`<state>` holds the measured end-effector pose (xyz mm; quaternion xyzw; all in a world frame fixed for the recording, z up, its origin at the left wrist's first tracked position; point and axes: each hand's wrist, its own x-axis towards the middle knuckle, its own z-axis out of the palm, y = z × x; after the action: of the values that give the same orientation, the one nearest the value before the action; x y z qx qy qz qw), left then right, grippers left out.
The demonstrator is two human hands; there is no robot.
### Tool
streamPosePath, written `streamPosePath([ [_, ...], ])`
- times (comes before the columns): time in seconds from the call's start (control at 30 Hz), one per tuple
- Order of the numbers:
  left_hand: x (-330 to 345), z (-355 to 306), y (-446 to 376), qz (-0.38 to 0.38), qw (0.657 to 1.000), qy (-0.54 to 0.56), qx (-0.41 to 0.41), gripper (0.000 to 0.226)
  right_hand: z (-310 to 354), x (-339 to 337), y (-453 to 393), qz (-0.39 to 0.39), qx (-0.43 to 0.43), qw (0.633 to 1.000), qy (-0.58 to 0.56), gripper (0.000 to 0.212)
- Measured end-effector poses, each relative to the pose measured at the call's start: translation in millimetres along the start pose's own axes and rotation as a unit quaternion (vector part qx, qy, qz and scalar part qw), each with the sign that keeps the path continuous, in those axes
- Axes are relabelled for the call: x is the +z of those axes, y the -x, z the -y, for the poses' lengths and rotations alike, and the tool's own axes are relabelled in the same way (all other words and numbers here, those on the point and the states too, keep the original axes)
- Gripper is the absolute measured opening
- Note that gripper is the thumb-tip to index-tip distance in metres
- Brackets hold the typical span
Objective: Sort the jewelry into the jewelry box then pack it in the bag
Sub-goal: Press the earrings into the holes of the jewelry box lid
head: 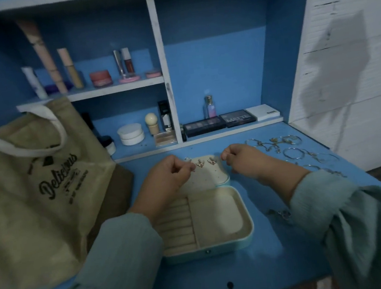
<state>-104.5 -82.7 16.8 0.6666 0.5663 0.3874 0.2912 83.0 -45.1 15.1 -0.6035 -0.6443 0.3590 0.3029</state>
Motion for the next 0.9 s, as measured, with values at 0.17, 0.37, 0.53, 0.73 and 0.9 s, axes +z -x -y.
streamPosePath([
  [0.17,-6,12,-11,-0.020,0.999,0.026,-0.003,0.020,2,12,-16,-0.016,0.017,0.999,-0.027,0.022],
  [0.37,-5,20,-12,-0.036,0.997,0.061,-0.019,0.011,0,19,-25,-0.032,0.022,0.998,-0.048,0.019],
  [0.53,-7,23,-10,-0.060,0.995,0.070,-0.027,0.009,0,25,-27,-0.039,0.004,0.999,-0.031,0.018],
  [0.73,-7,24,-8,-0.051,0.991,0.123,-0.035,0.013,0,28,-24,-0.024,-0.014,1.000,-0.008,0.018],
  [0.9,-7,24,-7,-0.058,0.984,0.158,-0.062,0.020,4,28,-23,-0.005,-0.035,0.999,0.010,0.016],
])
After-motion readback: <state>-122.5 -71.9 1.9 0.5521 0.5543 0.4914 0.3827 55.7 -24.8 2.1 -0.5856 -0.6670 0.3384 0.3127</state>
